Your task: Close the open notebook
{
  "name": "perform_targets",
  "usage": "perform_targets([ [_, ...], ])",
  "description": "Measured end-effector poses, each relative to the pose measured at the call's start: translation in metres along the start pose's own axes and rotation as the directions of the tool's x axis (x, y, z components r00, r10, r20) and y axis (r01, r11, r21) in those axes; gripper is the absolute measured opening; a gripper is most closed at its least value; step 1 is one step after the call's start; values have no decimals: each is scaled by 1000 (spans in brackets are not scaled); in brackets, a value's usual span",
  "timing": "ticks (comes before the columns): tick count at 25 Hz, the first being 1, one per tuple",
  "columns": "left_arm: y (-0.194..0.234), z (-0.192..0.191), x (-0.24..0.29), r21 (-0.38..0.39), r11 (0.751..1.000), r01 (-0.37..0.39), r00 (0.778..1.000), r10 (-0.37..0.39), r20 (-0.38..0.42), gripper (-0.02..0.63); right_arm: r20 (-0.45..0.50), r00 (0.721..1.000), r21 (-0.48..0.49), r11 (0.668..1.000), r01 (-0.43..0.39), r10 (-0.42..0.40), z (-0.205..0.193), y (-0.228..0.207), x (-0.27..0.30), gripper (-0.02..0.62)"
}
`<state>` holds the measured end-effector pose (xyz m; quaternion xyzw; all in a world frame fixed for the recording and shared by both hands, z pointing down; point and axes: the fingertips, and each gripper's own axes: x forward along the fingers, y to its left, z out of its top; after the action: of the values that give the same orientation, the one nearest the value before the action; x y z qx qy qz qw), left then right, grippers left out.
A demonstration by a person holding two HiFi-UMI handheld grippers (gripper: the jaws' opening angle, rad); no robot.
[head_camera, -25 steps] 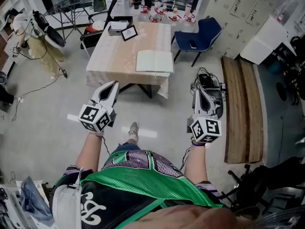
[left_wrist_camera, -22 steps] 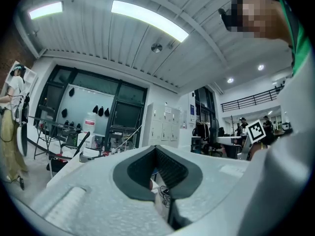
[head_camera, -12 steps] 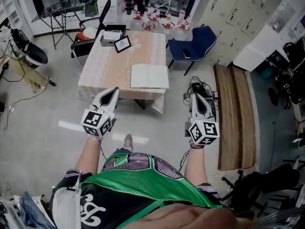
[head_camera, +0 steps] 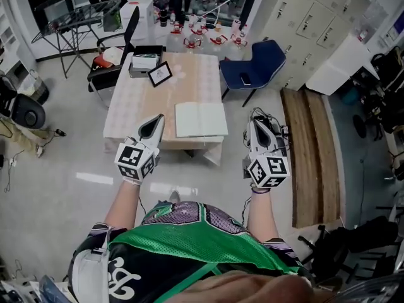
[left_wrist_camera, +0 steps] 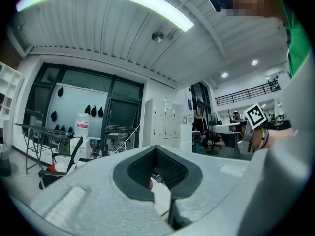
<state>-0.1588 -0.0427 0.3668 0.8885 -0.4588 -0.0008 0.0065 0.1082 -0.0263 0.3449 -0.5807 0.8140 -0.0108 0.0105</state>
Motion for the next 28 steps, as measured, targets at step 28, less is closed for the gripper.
perform_targets([
  [28,102,-23,89,-35,999,-41,999,41,-5,15,-1,998,-50,997,-61,61,-8,-14,163,2],
])
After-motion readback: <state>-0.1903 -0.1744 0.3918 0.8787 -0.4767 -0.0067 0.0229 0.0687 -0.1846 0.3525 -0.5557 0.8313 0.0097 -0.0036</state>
